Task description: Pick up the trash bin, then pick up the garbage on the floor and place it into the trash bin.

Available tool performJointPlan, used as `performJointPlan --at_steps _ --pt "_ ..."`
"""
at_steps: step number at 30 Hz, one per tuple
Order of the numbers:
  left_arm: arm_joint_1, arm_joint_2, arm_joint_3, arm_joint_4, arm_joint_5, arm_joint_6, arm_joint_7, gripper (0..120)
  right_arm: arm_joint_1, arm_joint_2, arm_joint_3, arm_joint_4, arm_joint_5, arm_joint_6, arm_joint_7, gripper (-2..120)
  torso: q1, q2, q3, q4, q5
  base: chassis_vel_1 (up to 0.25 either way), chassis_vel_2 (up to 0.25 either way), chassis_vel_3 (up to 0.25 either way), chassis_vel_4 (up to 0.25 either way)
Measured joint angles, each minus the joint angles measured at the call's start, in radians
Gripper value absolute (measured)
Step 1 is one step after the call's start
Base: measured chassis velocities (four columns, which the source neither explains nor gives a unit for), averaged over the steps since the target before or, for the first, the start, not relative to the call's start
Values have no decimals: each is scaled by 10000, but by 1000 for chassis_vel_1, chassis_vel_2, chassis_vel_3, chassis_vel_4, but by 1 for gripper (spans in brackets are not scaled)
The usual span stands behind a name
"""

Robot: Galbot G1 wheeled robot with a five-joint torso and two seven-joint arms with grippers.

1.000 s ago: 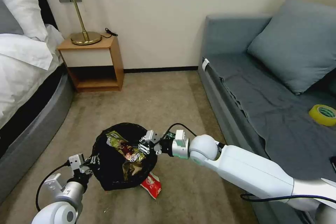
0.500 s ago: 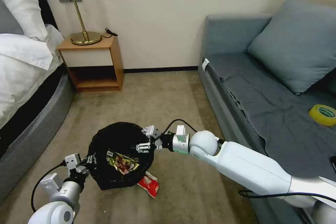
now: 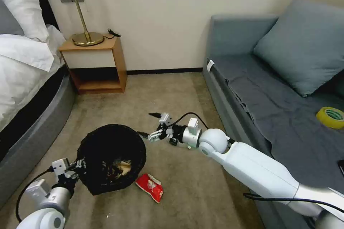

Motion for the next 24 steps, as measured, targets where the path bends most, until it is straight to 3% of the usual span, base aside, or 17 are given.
performJointPlan --at_steps 7,13,15,17,21,24 --pt "129 69 -273 63 -93 -29 98 4 -602 -154 321 -342 -482 -557 357 100 0 1 0 -1 0 0 0 0 0" --pt "148 50 -277 58 -80 -39 101 4 -888 -260 129 -721 -751 -1038 6 100 0 0 0 -1 1 0 0 0 0" --pt "139 9 -313 58 -63 -41 101 4 -977 -319 -375 -790 -472 -1936 -354 100 0 0 0 -2 0 0 0 0 0" --pt "134 4 -322 64 -61 -41 102 4 -978 -319 -435 -790 -424 -2060 -373 100 0 0 0 -1 0 0 0 0 0" --pt "51 -23 -526 265 -57 -107 134 4 -681 -76 -1465 -1040 179 -3785 -613 100 0 0 0 -2 -2 0 0 0 0" --pt "47 -22 -685 383 -76 -165 203 4 -413 189 -1994 -1371 509 -4121 -584 100 0 0 0 -1 0 0 0 0 0"
